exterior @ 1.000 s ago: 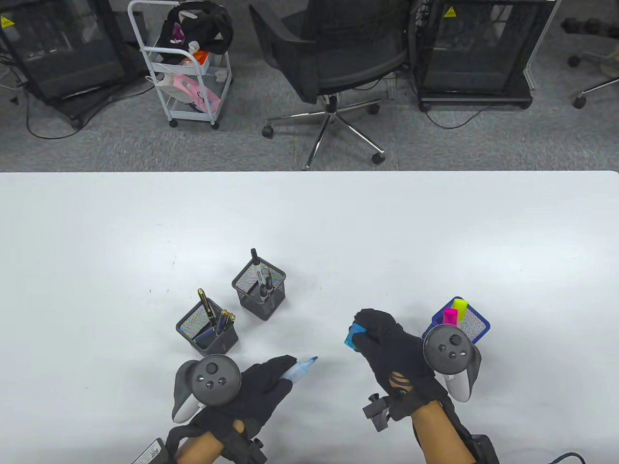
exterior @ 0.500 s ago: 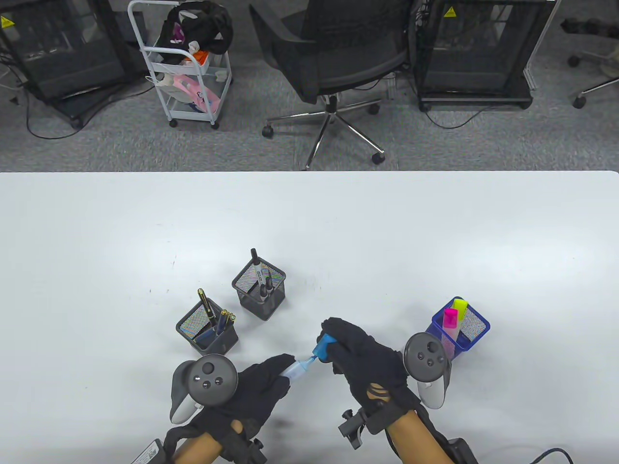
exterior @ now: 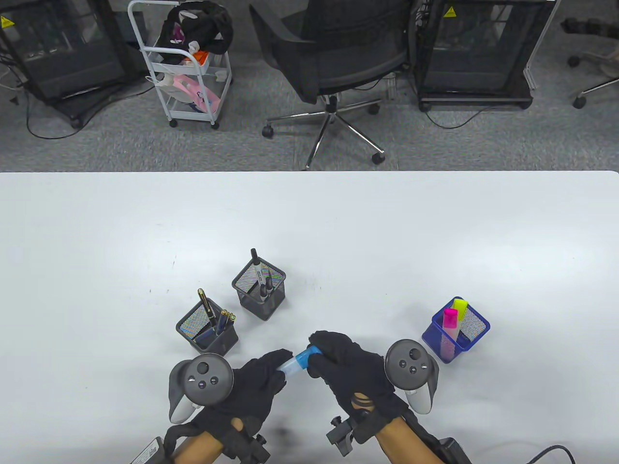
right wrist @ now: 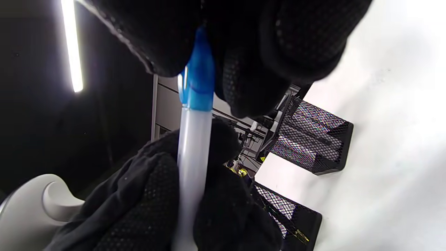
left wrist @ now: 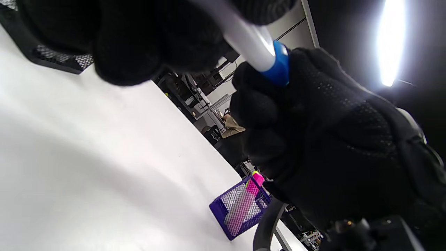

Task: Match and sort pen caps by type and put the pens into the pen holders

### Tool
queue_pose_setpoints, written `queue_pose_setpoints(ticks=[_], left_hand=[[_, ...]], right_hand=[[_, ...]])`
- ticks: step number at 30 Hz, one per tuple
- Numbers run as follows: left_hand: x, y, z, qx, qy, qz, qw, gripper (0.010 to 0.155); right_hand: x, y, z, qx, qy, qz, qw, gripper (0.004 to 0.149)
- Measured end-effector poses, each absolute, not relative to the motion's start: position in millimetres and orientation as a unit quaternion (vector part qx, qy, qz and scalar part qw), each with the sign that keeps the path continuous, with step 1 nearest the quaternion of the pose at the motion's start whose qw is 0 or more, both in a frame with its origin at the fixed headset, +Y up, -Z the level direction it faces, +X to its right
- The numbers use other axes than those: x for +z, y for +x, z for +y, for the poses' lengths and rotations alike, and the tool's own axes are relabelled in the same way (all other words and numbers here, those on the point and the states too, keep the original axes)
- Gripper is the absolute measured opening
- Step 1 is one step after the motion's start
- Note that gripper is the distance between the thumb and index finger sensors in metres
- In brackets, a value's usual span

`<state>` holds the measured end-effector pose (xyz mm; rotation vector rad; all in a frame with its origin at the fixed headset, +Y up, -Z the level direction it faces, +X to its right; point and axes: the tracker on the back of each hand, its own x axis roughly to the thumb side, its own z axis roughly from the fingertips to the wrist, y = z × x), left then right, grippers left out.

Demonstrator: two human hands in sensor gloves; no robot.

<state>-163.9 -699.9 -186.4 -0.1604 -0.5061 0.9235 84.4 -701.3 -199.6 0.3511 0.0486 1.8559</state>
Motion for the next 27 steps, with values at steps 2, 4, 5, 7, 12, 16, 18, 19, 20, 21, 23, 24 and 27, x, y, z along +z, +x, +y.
queue_pose_setpoints(ticks=[2, 4, 5, 7, 12, 16, 18, 19, 20, 21, 23, 24, 27], left_hand=[[-188.7, -160.5, -701.7, 0.443, -0.087, -0.246, 0.858, 0.055], [-187.7, -158.2, -701.1, 0.433, -0.082, -0.248, 0.862, 0.055], [-186.2, -156.8, -699.3, 0.427, -0.072, -0.257, 0.864, 0.055], [-184.7, -153.0, -694.1, 0.404, -0.057, -0.274, 0.871, 0.055], [-175.7, -138.8, -692.7, 0.286, -0.010, -0.307, 0.908, 0.055], [-173.1, -134.0, -698.4, 0.246, -0.003, -0.314, 0.917, 0.056], [-174.6, -133.3, -700.1, 0.253, -0.009, -0.316, 0.914, 0.057], [-175.0, -133.7, -700.8, 0.257, -0.015, -0.315, 0.914, 0.058], [-175.3, -135.0, -701.4, 0.258, -0.019, -0.313, 0.914, 0.058], [-175.3, -137.2, -702.0, 0.257, -0.020, -0.308, 0.916, 0.059], [-176.3, -146.8, -704.0, 0.260, -0.023, -0.289, 0.921, 0.059], [-177.3, -152.6, -705.4, 0.271, -0.030, -0.281, 0.920, 0.059], [-179.9, -165.5, -706.2, 0.305, -0.039, -0.265, 0.914, 0.061]], right_hand=[[-198.2, 84.5, -701.4, 0.798, 0.148, 0.018, 0.584, 0.049], [-198.3, 86.6, -703.7, 0.793, 0.147, 0.031, 0.590, 0.049], [-198.0, 88.8, -701.9, 0.783, 0.155, 0.046, 0.600, 0.049], [-199.6, 94.3, -695.0, 0.790, 0.164, 0.059, 0.588, 0.048], [-194.8, 102.1, -692.7, 0.856, 0.086, 0.061, 0.506, 0.048], [-199.4, 101.7, -700.6, 0.846, 0.080, 0.085, 0.520, 0.048], [-200.8, 104.6, -696.9, 0.844, 0.082, 0.072, 0.525, 0.049], [-201.0, 108.7, -691.1, 0.849, 0.090, 0.064, 0.518, 0.050], [-200.4, 113.7, -684.2, 0.852, 0.089, 0.045, 0.514, 0.051], [-200.3, 118.8, -677.3, 0.853, 0.087, 0.024, 0.514, 0.053], [-199.0, 137.5, -653.0, 0.852, 0.080, -0.029, 0.517, 0.055], [-197.9, 148.4, -638.1, 0.856, 0.073, -0.059, 0.508, 0.056], [-195.6, 176.6, -591.3, 0.900, 0.068, -0.131, 0.410, 0.058]])
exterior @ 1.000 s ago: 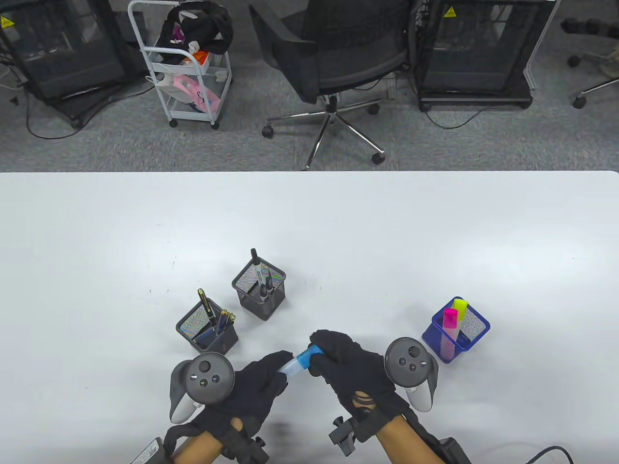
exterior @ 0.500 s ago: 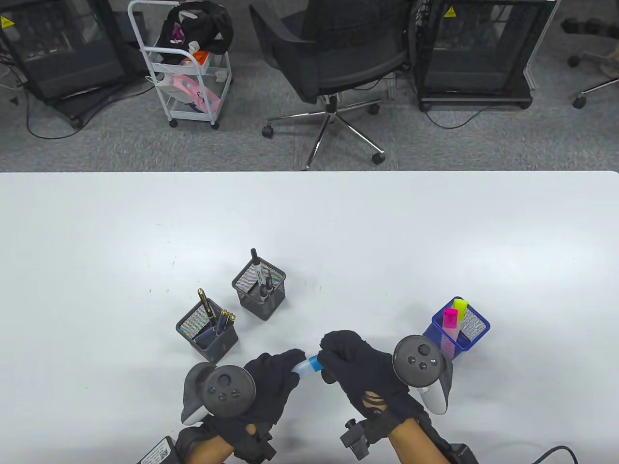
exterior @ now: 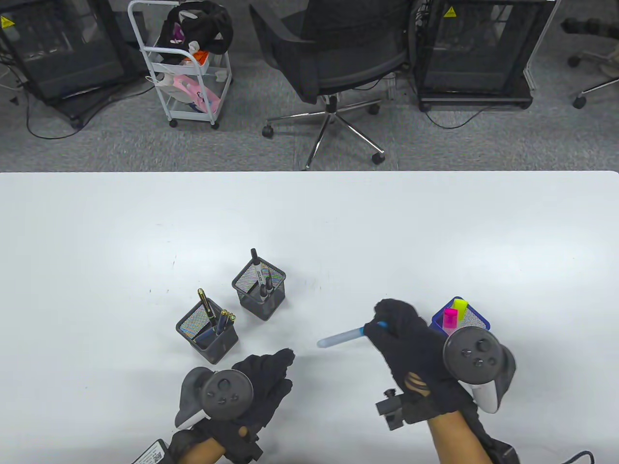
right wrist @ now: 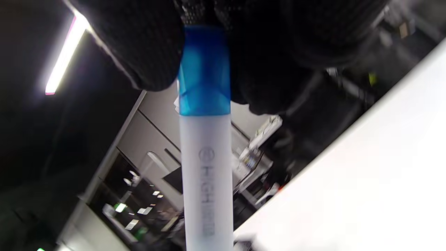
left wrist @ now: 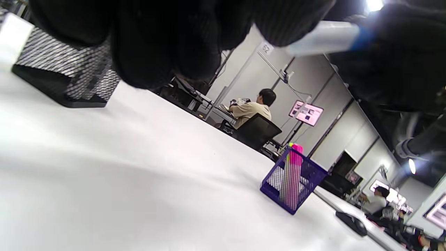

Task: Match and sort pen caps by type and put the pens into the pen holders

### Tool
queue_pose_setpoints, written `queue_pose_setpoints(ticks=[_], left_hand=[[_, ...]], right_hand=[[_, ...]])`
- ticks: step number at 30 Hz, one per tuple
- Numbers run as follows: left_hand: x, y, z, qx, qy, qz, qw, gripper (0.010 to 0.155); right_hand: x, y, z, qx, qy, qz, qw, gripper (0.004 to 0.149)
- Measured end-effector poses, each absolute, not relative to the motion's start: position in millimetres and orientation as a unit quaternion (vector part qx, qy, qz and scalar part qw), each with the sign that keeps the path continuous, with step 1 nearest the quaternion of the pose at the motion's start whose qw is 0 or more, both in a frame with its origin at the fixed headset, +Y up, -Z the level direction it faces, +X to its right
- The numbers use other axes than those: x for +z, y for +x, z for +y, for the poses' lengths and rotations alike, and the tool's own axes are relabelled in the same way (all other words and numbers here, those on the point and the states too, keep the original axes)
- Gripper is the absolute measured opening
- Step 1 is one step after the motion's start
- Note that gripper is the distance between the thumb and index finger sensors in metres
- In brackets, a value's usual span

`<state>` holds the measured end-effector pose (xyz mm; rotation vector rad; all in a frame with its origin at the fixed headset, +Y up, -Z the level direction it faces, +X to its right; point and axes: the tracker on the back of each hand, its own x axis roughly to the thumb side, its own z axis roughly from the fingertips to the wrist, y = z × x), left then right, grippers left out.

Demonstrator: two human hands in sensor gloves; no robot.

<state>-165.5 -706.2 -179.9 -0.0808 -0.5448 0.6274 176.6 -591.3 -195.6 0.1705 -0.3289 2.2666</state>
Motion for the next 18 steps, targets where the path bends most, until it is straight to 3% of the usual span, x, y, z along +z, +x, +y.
queue_pose_setpoints(ticks=[3, 7, 12, 18], left_hand=[[-180.7, -170.1, -702.9, 0.311, -0.032, -0.263, 0.913, 0.061], [-178.1, -164.4, -699.7, 0.306, -0.027, -0.275, 0.911, 0.063], [-175.9, -159.6, -699.8, 0.292, -0.028, -0.285, 0.913, 0.064], [-178.2, -161.8, -701.6, 0.298, -0.033, -0.278, 0.913, 0.064]], right_hand=[[-195.4, 206.2, -554.7, 0.947, 0.035, -0.149, 0.282, 0.063], [-200.7, 237.6, -544.7, 0.976, -0.017, -0.141, 0.164, 0.066], [-213.1, 260.0, -564.7, 0.988, -0.054, -0.098, 0.110, 0.067], [-227.1, 257.4, -600.0, 0.994, -0.064, -0.043, 0.078, 0.067]])
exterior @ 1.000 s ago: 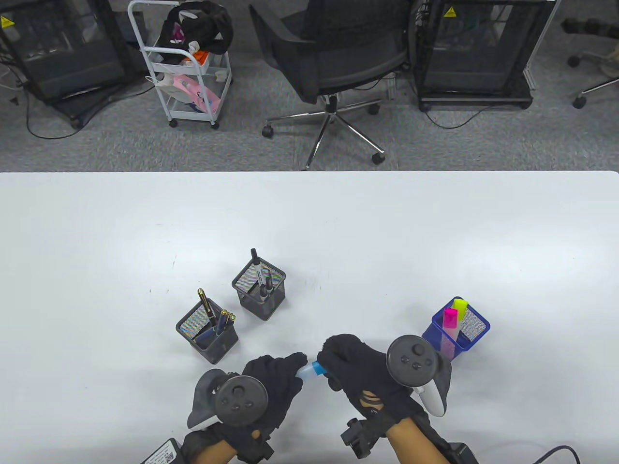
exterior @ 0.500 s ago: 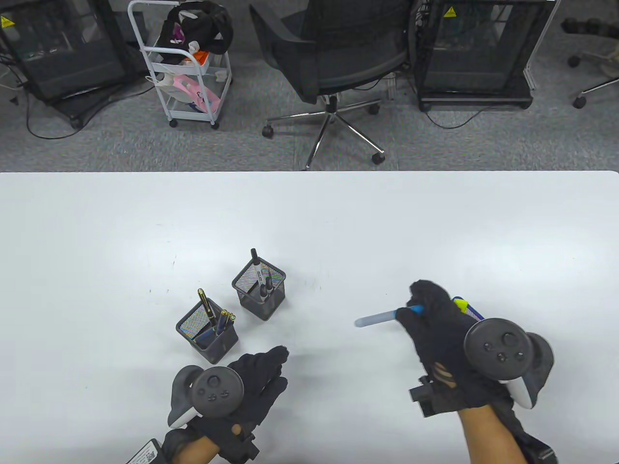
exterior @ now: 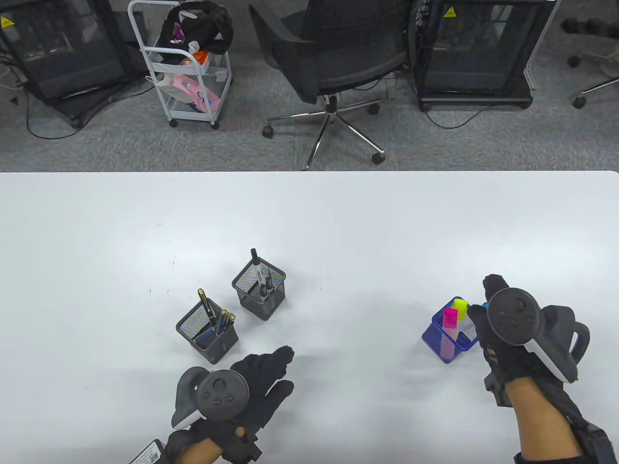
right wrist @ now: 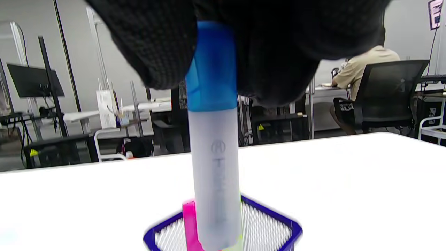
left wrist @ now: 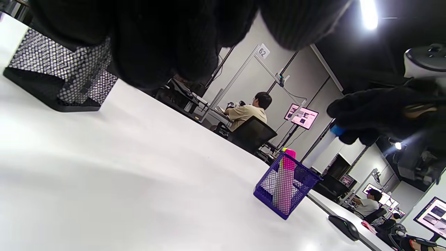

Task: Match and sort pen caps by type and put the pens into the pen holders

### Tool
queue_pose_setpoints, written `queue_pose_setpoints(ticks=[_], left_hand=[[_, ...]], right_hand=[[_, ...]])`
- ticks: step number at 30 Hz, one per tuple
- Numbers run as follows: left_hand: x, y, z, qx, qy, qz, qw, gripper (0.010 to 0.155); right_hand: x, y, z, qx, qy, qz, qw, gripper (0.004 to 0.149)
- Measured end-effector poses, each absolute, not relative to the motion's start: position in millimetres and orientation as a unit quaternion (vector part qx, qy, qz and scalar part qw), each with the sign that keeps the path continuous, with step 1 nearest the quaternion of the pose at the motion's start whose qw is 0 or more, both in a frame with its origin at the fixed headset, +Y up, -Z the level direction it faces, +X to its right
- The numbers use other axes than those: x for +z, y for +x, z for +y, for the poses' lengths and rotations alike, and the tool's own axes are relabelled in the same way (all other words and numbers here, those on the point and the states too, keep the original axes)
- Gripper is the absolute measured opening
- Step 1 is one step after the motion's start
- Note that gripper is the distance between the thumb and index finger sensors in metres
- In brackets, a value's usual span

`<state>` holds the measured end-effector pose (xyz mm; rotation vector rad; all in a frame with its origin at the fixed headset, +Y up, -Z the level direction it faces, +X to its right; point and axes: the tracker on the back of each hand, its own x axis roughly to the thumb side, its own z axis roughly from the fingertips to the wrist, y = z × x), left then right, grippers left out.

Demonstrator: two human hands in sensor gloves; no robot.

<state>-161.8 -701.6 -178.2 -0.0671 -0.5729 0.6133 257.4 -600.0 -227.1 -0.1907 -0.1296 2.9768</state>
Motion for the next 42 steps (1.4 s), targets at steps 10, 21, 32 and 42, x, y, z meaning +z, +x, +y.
queue_pose_setpoints(ticks=[10, 21, 32, 42], left_hand=[[-178.7, -160.7, -701.2, 0.296, -0.036, -0.278, 0.913, 0.065], [-178.9, -158.8, -701.5, 0.292, -0.037, -0.281, 0.914, 0.066], [-181.1, -158.9, -700.0, 0.287, -0.025, -0.279, 0.916, 0.071], [-182.8, -150.8, -699.7, 0.253, -0.017, -0.297, 0.921, 0.076]], right_hand=[[-240.1, 249.8, -647.1, 0.996, -0.079, 0.013, 0.048, 0.069], [-237.1, 244.2, -653.5, 0.996, -0.076, 0.002, 0.049, 0.074], [-198.6, 174.7, -608.0, 0.986, 0.063, -0.068, 0.142, 0.084], [-174.0, 96.5, -689.1, 0.943, 0.281, -0.059, 0.170, 0.087]])
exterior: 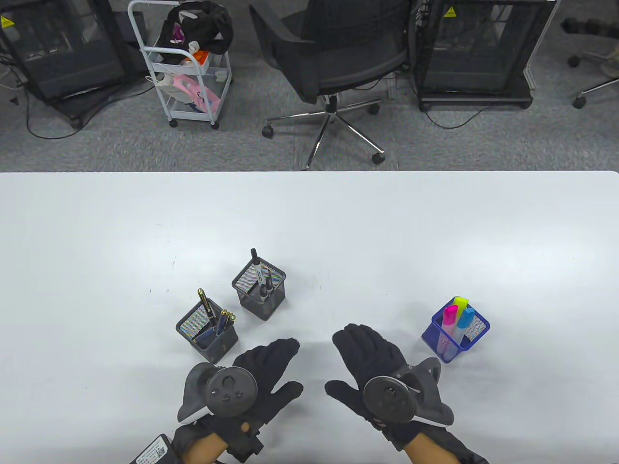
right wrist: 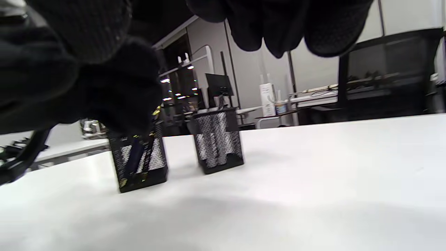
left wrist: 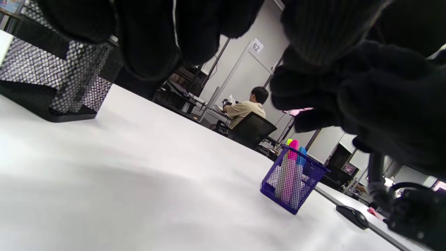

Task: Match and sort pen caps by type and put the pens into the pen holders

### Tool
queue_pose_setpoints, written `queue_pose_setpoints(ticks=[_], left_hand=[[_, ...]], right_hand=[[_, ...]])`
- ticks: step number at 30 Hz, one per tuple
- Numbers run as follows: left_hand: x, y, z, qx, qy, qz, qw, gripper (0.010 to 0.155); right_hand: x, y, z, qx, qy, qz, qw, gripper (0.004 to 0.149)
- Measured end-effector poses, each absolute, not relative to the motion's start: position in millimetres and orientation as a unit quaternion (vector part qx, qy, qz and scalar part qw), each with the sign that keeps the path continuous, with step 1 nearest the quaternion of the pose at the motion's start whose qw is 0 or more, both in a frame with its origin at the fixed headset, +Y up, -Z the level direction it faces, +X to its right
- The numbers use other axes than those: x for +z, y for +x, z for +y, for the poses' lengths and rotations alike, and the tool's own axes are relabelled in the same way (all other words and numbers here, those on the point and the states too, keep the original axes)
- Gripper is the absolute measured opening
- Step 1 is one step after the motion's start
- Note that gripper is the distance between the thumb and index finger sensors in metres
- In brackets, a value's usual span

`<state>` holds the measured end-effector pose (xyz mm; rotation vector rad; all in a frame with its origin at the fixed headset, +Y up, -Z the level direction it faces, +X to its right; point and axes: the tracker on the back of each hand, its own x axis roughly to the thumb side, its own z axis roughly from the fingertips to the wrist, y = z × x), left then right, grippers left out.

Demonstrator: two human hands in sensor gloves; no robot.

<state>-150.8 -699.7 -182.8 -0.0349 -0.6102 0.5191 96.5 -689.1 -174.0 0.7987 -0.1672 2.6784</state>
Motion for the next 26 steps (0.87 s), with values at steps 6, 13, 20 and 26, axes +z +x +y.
queue_pose_setpoints(ticks=[6, 13, 20, 26], left_hand=[[-182.4, -145.1, -699.5, 0.225, -0.007, -0.308, 0.924, 0.077], [-182.2, -143.5, -701.2, 0.212, -0.010, -0.315, 0.925, 0.076], [-184.1, -141.6, -704.3, 0.215, -0.019, -0.312, 0.925, 0.076], [-186.8, -137.9, -708.3, 0.207, -0.026, -0.315, 0.926, 0.076]], right_hand=[[-170.6, 95.1, -706.9, 0.935, 0.301, -0.042, 0.183, 0.090], [-170.9, 100.8, -707.8, 0.930, 0.285, -0.047, 0.226, 0.090], [-171.3, 100.5, -713.5, 0.929, 0.285, -0.030, 0.235, 0.088], [-172.9, 102.3, -713.6, 0.928, 0.282, -0.024, 0.241, 0.087]])
